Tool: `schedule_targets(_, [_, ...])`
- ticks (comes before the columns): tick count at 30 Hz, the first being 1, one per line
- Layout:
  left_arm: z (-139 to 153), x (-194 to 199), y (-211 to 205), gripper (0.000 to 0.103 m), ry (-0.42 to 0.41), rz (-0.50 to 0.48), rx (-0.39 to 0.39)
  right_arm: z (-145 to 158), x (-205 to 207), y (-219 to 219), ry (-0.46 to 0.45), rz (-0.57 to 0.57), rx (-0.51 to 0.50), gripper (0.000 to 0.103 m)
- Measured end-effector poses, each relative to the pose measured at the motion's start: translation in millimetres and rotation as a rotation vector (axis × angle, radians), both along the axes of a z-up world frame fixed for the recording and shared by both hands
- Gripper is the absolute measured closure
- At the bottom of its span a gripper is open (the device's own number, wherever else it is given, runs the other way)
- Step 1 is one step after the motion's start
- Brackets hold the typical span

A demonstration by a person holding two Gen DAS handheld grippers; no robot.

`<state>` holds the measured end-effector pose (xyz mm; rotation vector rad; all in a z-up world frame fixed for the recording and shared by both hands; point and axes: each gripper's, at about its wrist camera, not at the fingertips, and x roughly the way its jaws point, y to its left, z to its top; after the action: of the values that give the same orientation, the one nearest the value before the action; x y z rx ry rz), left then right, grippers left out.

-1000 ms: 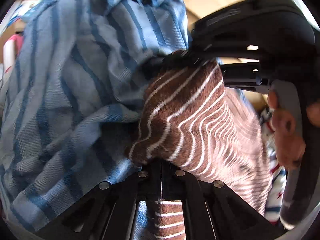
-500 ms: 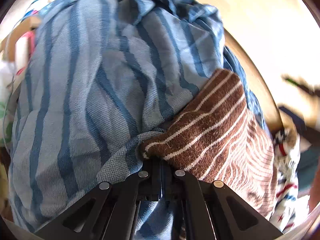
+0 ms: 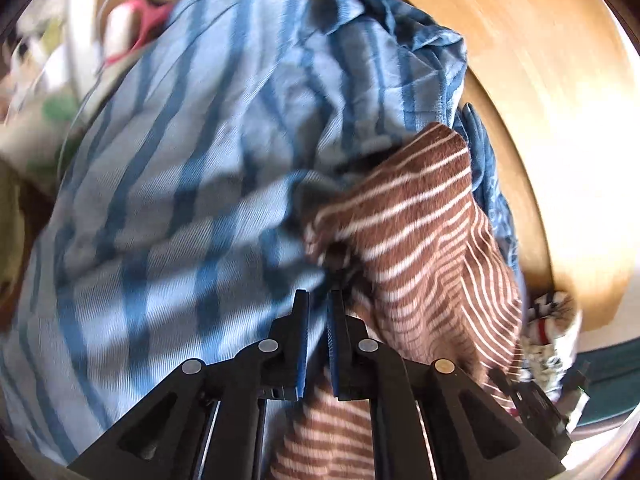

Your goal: Fold clothes

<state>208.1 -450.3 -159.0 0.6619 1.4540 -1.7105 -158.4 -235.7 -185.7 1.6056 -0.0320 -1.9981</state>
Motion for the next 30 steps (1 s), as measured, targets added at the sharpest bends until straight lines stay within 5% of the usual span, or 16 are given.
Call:
schedule_targets(2, [3, 7, 12, 0.094, 0.027, 0.001, 0.011, -5, -5, -16, -0.001, 0.046, -0.016, 0.035])
schedule_targets(5, [8, 2, 17, 0.094, 0.058, 0.013, -0.001, 0, -1, -45, 0.077, 0.143, 0.041, 0.097])
schedule_targets(6, [7, -9, 13, 0.094, 0.075, 0.020, -0.009, 3, 1, -54, 0.110, 0.175, 0.066, 0.097])
schedule_targets(10, [22, 1, 4, 0.094, 0.154, 0.061, -0.066, 67, -8, -43, 0.257, 0.109, -0.087, 0.097])
schedule_targets(13, [29, 1, 0, 0.094, 0.194, 0.087, -0.075, 85, -28, -43, 0.276, 0.060, -0.107, 0.096])
schedule_targets(14, [31, -2, -2, 0.094, 0.201, 0.084, -0.073, 85, -34, -40, 0.267, 0.054, -0.098, 0.089])
schedule_targets(15, [33, -4, -3, 0.094, 0.206, 0.079, -0.071, 82, -37, -36, 0.249, 0.043, -0.070, 0.060])
schedule_targets(17, [41, -2, -5, 0.094, 0.213, 0.059, -0.078, 73, -37, -20, 0.208, -0.005, -0.028, 0.032])
schedule_targets(22, [59, -60, -26, 0.094, 0.153, -0.026, -0.132, 42, -22, 17, 0.141, -0.068, -0.022, 0.039])
schedule_targets(26, [60, -106, -45, 0.094, -0.034, -0.112, -0.165, 20, -18, 13, 0.140, -0.013, 0.043, 0.044])
schedule_targets(30, [45, -145, -53, 0.094, -0.186, -0.194, -0.180, 20, -10, -16, 0.267, 0.107, 0.099, 0.044])
